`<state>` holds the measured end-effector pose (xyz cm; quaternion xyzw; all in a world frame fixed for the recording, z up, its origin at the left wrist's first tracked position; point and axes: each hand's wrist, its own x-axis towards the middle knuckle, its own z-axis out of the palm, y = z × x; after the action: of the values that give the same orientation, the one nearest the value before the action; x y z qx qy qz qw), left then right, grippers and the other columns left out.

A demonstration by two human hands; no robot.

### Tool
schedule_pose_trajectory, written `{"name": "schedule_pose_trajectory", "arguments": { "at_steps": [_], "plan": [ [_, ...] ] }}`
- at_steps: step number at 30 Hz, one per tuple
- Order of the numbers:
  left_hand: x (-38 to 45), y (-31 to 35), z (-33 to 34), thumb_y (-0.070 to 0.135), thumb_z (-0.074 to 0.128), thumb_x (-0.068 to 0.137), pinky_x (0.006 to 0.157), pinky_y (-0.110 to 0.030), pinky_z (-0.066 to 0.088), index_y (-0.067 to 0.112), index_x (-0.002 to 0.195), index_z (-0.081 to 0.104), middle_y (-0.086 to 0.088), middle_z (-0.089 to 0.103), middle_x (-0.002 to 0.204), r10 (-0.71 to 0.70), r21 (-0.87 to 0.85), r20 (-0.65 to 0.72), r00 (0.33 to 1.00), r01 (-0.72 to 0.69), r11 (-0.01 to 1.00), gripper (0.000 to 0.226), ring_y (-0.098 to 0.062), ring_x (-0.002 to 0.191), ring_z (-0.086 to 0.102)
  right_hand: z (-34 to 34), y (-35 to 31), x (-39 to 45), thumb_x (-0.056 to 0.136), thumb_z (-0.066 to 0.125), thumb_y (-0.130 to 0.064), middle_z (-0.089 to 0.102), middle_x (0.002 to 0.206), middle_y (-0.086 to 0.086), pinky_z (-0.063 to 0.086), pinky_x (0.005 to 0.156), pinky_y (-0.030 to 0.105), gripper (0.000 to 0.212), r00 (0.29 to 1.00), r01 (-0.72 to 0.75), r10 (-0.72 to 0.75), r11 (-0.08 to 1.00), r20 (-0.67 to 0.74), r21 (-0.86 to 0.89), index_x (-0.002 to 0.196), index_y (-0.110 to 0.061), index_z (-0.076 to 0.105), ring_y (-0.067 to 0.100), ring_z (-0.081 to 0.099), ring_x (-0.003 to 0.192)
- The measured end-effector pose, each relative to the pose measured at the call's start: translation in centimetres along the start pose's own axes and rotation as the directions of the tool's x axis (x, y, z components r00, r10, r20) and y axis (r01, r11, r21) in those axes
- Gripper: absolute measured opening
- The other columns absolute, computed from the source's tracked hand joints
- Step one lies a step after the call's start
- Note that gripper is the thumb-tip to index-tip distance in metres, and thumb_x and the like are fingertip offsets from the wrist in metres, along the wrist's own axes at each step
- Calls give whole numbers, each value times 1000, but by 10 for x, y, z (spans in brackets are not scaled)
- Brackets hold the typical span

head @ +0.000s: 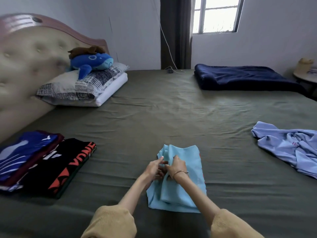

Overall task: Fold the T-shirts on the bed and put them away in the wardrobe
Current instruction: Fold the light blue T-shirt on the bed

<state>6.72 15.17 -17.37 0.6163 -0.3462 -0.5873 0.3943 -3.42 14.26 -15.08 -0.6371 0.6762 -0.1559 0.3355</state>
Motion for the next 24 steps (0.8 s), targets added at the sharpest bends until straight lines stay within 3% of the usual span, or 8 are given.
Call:
{"name": "schedule_pose_trajectory", "arguments": {
  "at_steps": [3, 7, 9, 11, 14, 18, 22, 24],
  "plan": [
    [6, -5, -5, 29, 51, 95, 35, -16, 26, 16, 64, 51, 5, 43, 43, -9, -21, -19, 1000, 9, 1000, 34, -5, 33, 34, 9, -3, 1, 90, 57, -21, 60, 116, 16, 46, 81, 29, 37, 999, 22, -26, 994, 40, 109, 118, -1, 45, 29, 61, 102],
    [12, -7, -10, 17, 56, 89, 48, -26, 30, 15, 58, 50, -3, 43, 55, 66, 79, -81, 995, -59, 995, 32, -15, 51, 39, 8, -2, 4, 88, 55, -14, 62, 65, 1, 46, 46, 12, 45, 988, -14, -35, 950, 150, 313, 130, -5, 41, 0, 56, 38],
    [14, -5, -12, 10, 50, 89, 47, -25, 21, 18, 53, 36, 0, 32, 55, 146, 277, -149, 978, -100, 956, 40, -13, 54, 27, 0, 2, 6, 87, 55, -12, 62, 57, -4, 42, 49, 7, 39, 998, 16, -38, 938, 57, 346, 125, -5, 50, 0, 60, 50],
    [15, -6, -14, 11, 50, 89, 46, -26, 17, 19, 52, 26, 2, 25, 55, 202, 440, -210, 957, -92, 893, 45, -13, 54, 21, -11, 10, 11, 85, 55, -12, 69, 85, 5, 42, 70, 16, 33, 990, 53, -12, 954, -140, 294, 118, -6, 58, 15, 63, 87],
    [15, -10, -14, 19, 49, 89, 57, -32, 25, 14, 57, 37, -4, 43, 65, 179, 581, -268, 947, 11, 814, 35, -21, 66, 38, -25, 28, 16, 86, 56, -21, 51, 123, 8, 39, 91, 32, 36, 936, -38, 40, 999, -351, 13, 120, -13, 52, 23, 45, 120],
    [15, -3, 1, 23, 45, 93, 79, -30, 39, -3, 105, 55, -18, 57, 114, 139, 584, -319, 938, 79, 808, 30, -30, 105, 53, -31, 47, 18, 83, 62, -42, 39, 137, 17, 36, 99, 40, 66, 902, -323, 352, 934, -249, 151, 130, -3, 37, 31, 34, 130],
    [20, 4, 8, 34, 55, 87, 80, -28, 43, 0, 116, 55, -11, 57, 113, -13, 404, -218, 976, 102, 909, 45, -26, 103, 57, -35, 57, 30, 81, 66, -42, 52, 130, 19, 41, 90, 34, 69, 923, -343, 379, 888, -64, 307, 129, 3, 43, 33, 50, 120],
    [22, 3, 8, 41, 61, 75, 86, -33, 50, 4, 106, 62, -9, 63, 110, -55, 278, -155, 986, 97, 956, 48, -26, 102, 62, -37, 59, 35, 79, 70, -37, 59, 117, 16, 45, 82, 32, 63, 933, -338, 358, 839, 34, 426, 124, 1, 49, 31, 58, 106]
  ]
}}
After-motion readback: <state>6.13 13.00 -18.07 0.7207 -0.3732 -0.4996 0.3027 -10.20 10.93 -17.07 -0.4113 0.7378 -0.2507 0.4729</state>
